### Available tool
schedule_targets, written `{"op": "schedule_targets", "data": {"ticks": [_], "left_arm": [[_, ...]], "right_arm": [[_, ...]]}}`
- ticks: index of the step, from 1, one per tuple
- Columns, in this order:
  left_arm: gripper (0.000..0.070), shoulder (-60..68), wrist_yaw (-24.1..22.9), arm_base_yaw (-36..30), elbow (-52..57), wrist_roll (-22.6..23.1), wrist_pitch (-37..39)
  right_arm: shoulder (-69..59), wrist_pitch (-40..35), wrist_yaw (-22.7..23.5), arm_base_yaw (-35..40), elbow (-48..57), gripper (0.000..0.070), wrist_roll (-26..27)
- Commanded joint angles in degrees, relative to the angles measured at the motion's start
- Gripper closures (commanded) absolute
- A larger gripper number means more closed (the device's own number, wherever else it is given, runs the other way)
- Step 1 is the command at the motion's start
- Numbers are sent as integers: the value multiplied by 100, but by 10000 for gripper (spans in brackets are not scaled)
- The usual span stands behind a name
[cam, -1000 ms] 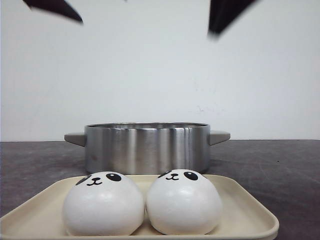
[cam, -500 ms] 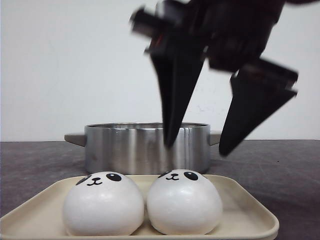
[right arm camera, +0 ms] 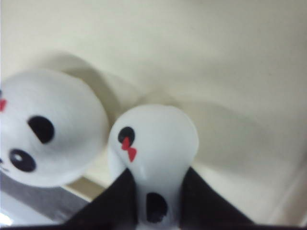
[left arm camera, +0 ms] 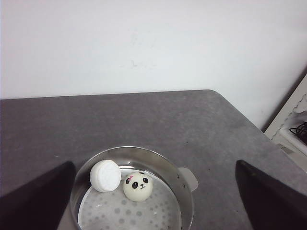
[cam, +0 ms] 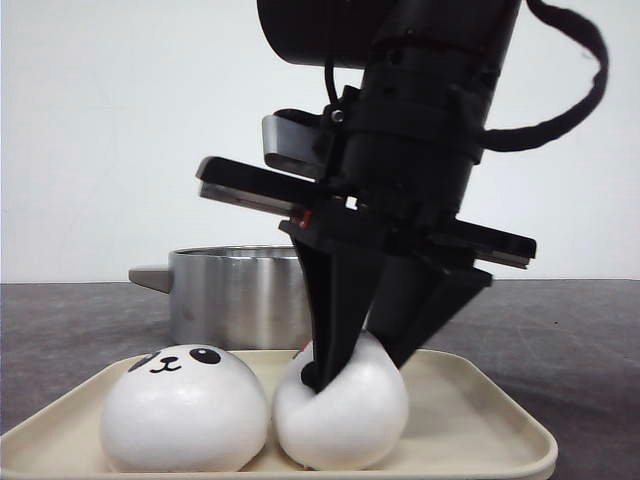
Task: Steam buns
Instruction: 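Lower the right gripper and grasp the nearer panda bun beside it, then lift the bun with the right gripper into the pot and release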
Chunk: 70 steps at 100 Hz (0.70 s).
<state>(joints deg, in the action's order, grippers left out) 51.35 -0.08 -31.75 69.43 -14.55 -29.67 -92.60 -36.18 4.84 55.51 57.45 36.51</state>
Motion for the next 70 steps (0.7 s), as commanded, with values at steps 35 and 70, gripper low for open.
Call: {"op": "schedule_targets", "data": {"ticks": [35, 70], "left_arm": [[34, 33, -2, -166, 127, 46, 63], [34, 35, -9, -166, 127, 42, 87]], "right_arm": [[682, 42, -1226, -170, 2339, 691, -1019], [-136, 249, -857, -1449, 2511, 692, -1318]]}}
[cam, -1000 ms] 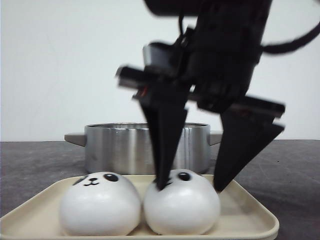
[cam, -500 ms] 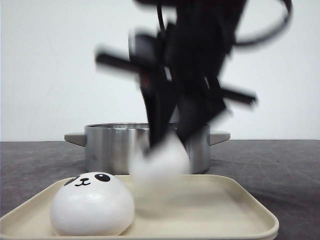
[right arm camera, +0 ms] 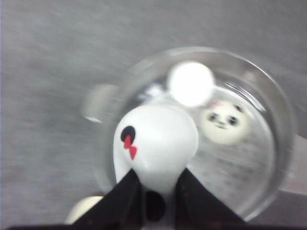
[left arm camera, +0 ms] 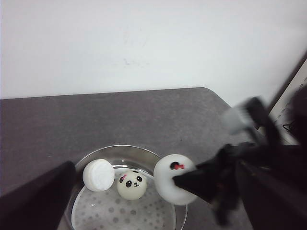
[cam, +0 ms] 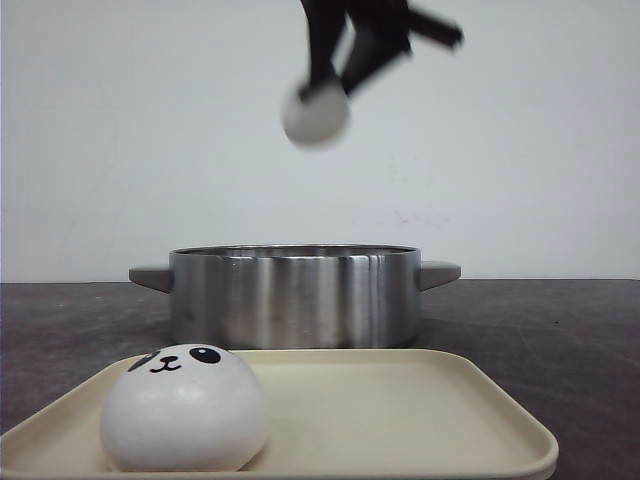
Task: Steam buns
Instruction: 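Lift the bun with the right gripper into the pot and release, then lower the left gripper and grasp the last panda bun on the tray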
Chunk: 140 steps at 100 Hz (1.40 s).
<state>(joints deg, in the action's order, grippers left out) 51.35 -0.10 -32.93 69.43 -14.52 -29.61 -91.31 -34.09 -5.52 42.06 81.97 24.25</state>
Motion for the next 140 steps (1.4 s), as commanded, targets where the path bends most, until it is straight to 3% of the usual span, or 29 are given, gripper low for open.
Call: {"op": "schedule_targets", "data": {"ticks": [1, 24, 42, 46, 57, 61, 76, 92, 117, 133, 140], "left_arm": [[34, 35, -7, -48, 127, 39, 79], [34, 35, -7, -48, 127, 39, -166], [34, 37, -7, -48, 127, 42, -667], [34, 39, -7, -48, 127, 42, -780], [34, 61, -7, -48, 127, 42, -1032], [34, 70, -4, -48, 127, 42, -1099], [34, 120, -4, -48, 122, 48, -1333], [34, 262, 20, -48, 116, 39, -1757], [34, 479, 435, -216, -487, -122, -1937], [34, 507, 444, -363, -1119, -291, -1720], [34, 516, 448, -439, -1364, -452, -1633]], "right_arm": [[-302, 39, 219, -131, 59, 692, -92], [-1069, 46, 715, -546, 59, 692, -116], [-1360, 77, 721, -638, 59, 681, -179], [-1405, 105, 728, -649, 59, 648, -227], [-1513, 77, 758, -664, 59, 433, -262], [-1543, 59, 772, -678, 59, 400, -267], [-1585, 4, 833, -695, 59, 379, -289], [-1578, 17, 887, -752, 94, 276, -328], [-1574, -568, 1008, -859, 555, 260, -415], [-1574, -997, 1001, -861, 1119, 127, -588], [-1574, -1117, 1001, -861, 1331, 112, -656]]}}
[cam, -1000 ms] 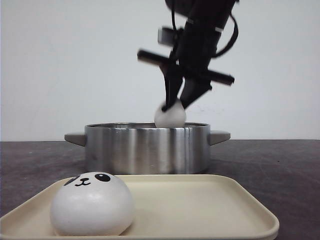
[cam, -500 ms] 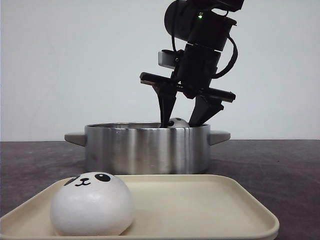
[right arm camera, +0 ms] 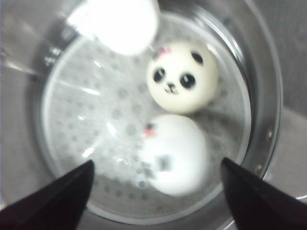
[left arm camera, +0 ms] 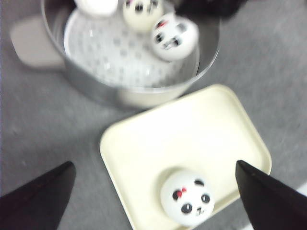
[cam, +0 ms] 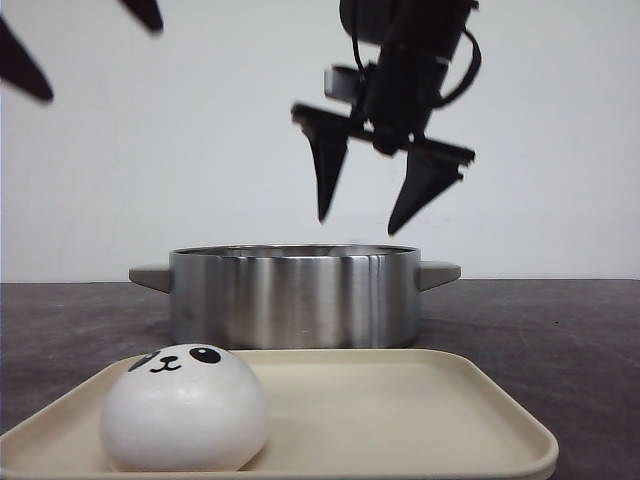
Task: Steam buns
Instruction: 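Lower the left gripper and grasp the last panda bun on the tray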
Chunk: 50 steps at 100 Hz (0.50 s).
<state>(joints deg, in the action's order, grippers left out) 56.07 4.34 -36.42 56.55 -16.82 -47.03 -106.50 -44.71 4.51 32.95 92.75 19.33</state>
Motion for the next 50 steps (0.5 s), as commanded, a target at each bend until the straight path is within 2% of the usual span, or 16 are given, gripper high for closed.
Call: {"op": "schedule_targets", "data": {"ticks": [1, 15, 19, 23, 25, 27, 31, 32, 36, 50], "left_arm": [[34, 44, 4, -101, -111, -238, 125], [34, 44, 13, -278, -431, -424, 258], [34, 44, 17, -358, -509, -498, 315], [34, 44, 20, -457, -586, -568, 361], [34, 44, 20, -527, -632, -605, 387], [34, 46, 20, -568, -658, -627, 398], [34, 66, 20, -686, -726, -673, 452], [34, 72, 20, -717, -739, -688, 463], [34, 107, 17, -844, -793, -745, 503], [34, 417, -7, -1250, -885, -970, 645]], "right_arm": [[-55, -61, -2, 50, 278, 112, -168], [-55, -254, 0, 50, 584, 115, -249], [-37, -372, 4, 52, 684, 140, -295], [24, -518, -9, 52, 776, 256, -398], [70, -601, -9, 52, 828, 372, -487], [101, -645, -9, 55, 857, 450, -529], [210, -704, -4, 72, 911, 680, -619], [245, -708, -4, 79, 922, 700, -640], [398, -695, -7, 125, 949, 681, -693], [1088, -529, -2, 332, 951, 684, -691]]}}
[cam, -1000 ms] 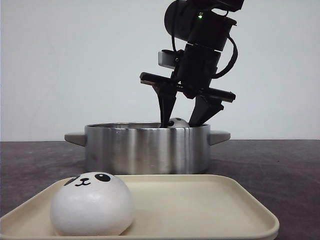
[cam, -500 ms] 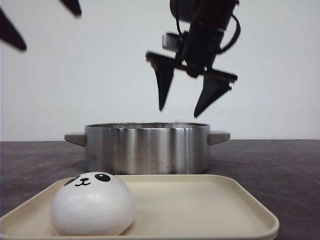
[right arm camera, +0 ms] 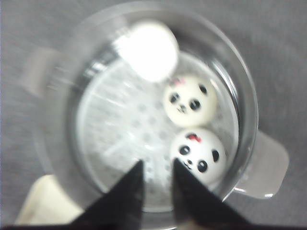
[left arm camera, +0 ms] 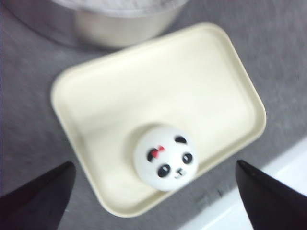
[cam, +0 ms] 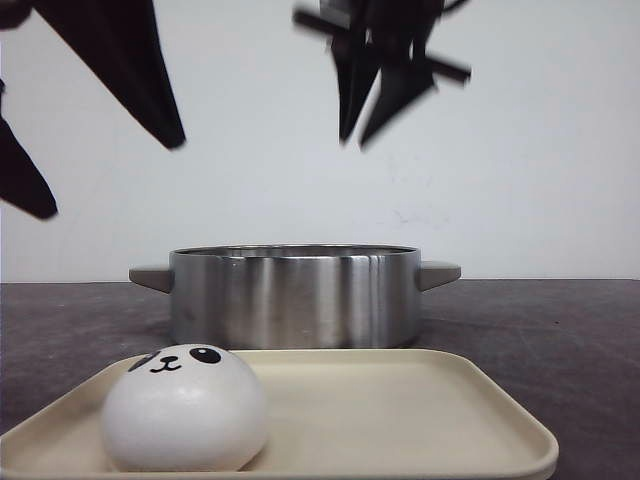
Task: Steam buns
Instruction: 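Lower the left gripper and grasp the last panda bun on the tray, then carry the bun with the left gripper into the pot and release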
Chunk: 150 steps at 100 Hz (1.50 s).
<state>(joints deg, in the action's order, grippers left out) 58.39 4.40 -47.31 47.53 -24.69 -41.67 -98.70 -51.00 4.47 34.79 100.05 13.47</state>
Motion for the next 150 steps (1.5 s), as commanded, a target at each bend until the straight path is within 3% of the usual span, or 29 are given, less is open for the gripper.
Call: {"op": "schedule_targets", "data": {"ticks": [1, 32, 70, 88, 91, 95, 99, 104, 130, 150], "left_arm": [[33, 216, -13, -186, 17, -184, 120], [33, 1464, -11, -734, 17, -181, 529], [34, 2546, -13, -782, 17, -184, 719], [41, 2662, -31, -782, 17, -205, 1058], [75, 2673, -39, -782, 17, -221, 1102], [181, 2686, -46, -782, 17, -225, 1130], [369, 2702, -52, -785, 17, -225, 1139], [696, 2704, -52, -785, 17, -199, 1128], [700, 2524, -223, -756, 422, 26, 1294], [700, 2358, -1307, -579, 1626, 938, 1384]], "right_arm": [[389, 118, 2, 177, 221, 684, -105], [2065, 164, -59, 859, 221, 686, -105], [3585, 7, -1054, 1158, 221, 687, -83], [3862, -367, -1104, 1158, 219, 687, -83], [3880, -446, -1102, 1158, 219, 687, -83], [3897, -549, -1102, 1158, 219, 687, -81], [3899, -643, -1099, 1158, 219, 687, -68], [3923, -756, -1099, 1158, 219, 687, -39], [4037, -1032, -1095, 1158, 219, 687, -35], [4135, -1021, -1104, 1158, 219, 687, -39]]}}
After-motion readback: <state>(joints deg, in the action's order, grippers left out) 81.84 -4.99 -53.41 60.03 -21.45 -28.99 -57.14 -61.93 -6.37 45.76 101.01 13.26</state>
